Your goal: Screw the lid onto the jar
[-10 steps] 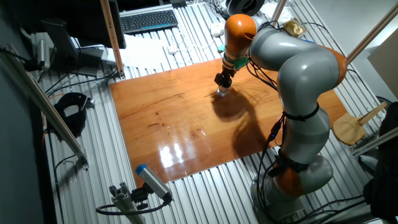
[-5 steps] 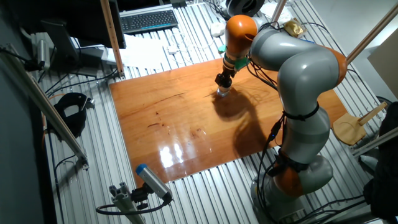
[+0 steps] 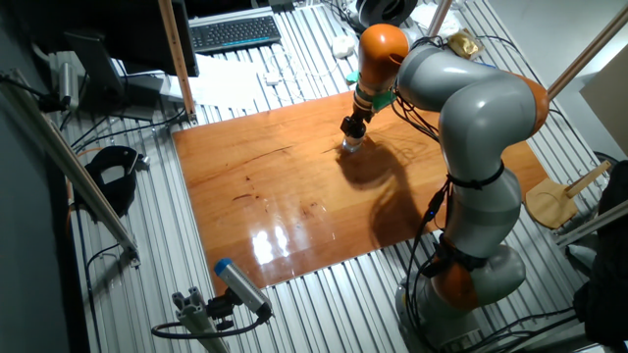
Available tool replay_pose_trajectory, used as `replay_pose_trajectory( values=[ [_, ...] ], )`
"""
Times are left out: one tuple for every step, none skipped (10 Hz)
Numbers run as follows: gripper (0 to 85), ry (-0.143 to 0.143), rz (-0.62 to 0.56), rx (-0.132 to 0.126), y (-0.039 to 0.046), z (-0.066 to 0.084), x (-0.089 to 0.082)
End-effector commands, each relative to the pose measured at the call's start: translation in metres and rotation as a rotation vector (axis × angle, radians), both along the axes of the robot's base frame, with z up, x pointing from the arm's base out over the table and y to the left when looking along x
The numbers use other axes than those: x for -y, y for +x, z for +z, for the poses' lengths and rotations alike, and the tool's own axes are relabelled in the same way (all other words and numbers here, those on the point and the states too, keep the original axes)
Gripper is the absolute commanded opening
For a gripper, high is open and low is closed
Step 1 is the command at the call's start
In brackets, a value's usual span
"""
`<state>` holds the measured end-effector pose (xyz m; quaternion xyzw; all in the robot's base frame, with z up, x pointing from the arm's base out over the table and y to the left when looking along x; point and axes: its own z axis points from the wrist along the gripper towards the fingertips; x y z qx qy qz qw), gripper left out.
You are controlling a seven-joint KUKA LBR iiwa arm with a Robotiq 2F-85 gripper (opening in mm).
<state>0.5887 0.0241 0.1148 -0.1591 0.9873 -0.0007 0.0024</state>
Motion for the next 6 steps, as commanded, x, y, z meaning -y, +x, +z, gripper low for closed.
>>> replay_pose_trajectory(
  values=[
    [85.0,-0.001,0.000,0.002,0.0000,0.0000,-0.0002],
    [85.0,-0.001,0.000,0.002,0.0001,0.0001,-0.0003],
    [85.0,0.001,-0.001,0.003,0.0001,0.0001,-0.0003],
    [85.0,0.001,-0.001,0.005,0.0001,-0.0002,-0.0003],
    [85.0,0.001,0.000,0.006,0.0002,-0.0004,-0.0003],
    [85.0,0.002,0.005,0.006,0.0002,-0.0003,-0.0004]
  ],
)
